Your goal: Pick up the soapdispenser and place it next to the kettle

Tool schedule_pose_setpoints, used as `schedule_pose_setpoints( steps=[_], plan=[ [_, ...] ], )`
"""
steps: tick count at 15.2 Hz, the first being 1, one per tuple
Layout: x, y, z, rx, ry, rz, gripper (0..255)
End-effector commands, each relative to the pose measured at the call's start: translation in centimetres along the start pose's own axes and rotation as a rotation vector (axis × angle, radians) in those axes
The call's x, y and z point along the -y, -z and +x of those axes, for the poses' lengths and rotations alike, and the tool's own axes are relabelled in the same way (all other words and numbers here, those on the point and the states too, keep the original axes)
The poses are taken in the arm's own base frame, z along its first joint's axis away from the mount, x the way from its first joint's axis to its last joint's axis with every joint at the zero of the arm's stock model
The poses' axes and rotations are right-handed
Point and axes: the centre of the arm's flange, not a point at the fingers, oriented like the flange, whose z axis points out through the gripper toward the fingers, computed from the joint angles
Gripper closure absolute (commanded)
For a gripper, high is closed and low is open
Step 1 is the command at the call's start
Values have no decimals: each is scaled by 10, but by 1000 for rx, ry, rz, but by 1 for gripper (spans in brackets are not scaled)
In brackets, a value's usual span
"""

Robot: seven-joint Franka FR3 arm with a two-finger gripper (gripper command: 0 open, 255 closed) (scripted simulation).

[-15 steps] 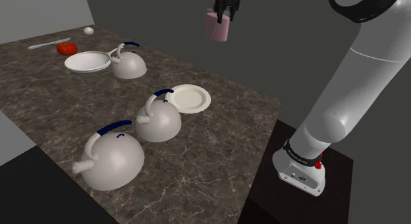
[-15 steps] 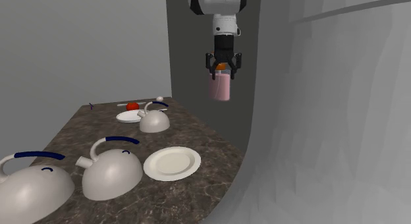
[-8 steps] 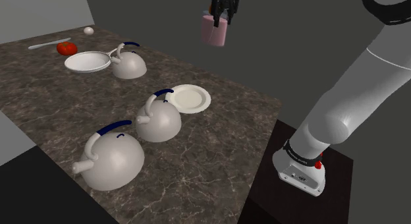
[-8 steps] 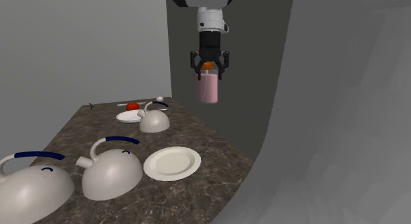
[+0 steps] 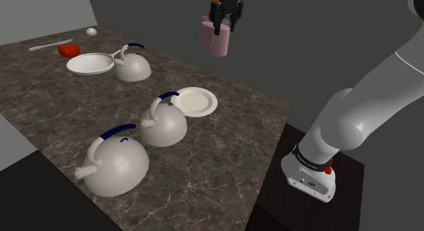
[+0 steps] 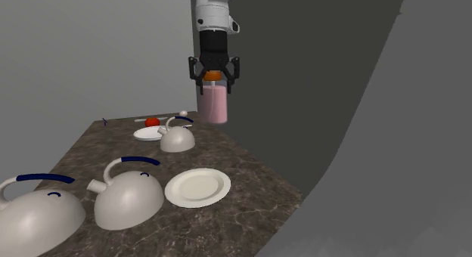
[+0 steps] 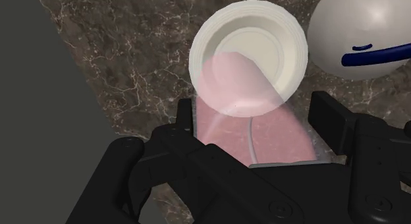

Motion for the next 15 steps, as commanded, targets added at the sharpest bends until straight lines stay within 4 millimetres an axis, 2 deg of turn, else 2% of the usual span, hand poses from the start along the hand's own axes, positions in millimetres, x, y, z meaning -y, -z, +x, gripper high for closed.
schedule_pose_setpoints(
  steps=[1,15],
  plan=[
    [24,-1,-17,-1,-2,-1,255],
    [181,2,-114,-1,-2,-1,255]
  ],
)
